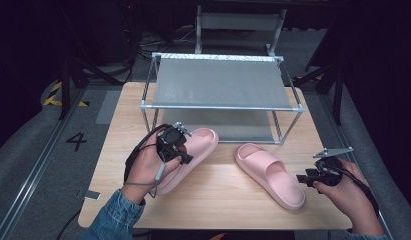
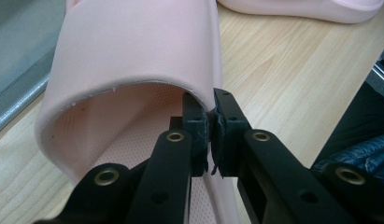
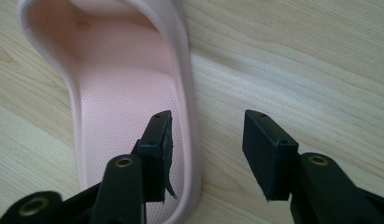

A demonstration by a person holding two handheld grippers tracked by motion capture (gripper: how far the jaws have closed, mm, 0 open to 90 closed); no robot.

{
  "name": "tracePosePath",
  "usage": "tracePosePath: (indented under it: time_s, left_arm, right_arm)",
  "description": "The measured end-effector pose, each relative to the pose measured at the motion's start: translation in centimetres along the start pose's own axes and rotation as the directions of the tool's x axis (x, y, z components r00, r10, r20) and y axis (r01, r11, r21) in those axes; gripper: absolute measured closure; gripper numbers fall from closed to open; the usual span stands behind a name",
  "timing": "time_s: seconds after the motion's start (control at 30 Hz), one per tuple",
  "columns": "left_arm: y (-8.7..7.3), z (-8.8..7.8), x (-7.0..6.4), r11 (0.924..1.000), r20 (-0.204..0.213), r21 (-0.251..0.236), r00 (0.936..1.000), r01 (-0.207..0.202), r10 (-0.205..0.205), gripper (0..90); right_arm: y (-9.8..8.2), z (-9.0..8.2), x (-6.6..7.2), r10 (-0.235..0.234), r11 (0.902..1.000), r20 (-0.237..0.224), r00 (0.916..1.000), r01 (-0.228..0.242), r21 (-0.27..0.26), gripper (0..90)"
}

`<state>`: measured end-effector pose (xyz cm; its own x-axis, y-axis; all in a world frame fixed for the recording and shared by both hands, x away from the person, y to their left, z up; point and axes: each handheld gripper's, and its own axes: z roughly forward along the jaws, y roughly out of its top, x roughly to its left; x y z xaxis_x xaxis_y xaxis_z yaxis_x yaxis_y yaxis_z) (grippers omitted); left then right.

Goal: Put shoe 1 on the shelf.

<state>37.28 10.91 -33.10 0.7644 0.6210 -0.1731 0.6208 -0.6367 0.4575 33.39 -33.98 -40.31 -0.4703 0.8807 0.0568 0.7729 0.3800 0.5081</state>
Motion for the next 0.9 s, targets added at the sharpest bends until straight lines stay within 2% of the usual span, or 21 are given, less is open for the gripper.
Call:
tracePosePath:
  time_s: [0.3,0.57,0.77,0.9]
  left_arm:
    - [1.0,-1.6,-0.7,0.9997,0.034,-0.013,0.9992,-0.022,0.022,85.1]
    - [2.3,-4.1,-1.9,0.9987,0.021,-0.014,0.9986,-0.049,0.049,85.1]
    - [2.9,-5.1,-2.3,0.9981,0.025,-0.015,0.9978,-0.06,0.061,85.1]
    - [3.6,-6.5,-2.9,0.9967,0.017,-0.019,0.9967,-0.079,0.079,85.1]
  right_arm:
    - [0.1,-0.4,-0.3,0.0,0.9998,-0.01,1.0,-0.001,-0.019,54.0]
    - [0.0,-1.4,-0.9,0.016,0.9984,-0.011,0.9998,-0.016,-0.054,54.4]
    - [0.1,-1.9,-1.0,0.022,0.9976,-0.017,0.9996,-0.023,-0.066,54.3]
    - [0.2,-2.1,-1.0,0.021,0.9966,-0.019,0.9996,-0.023,-0.079,54.2]
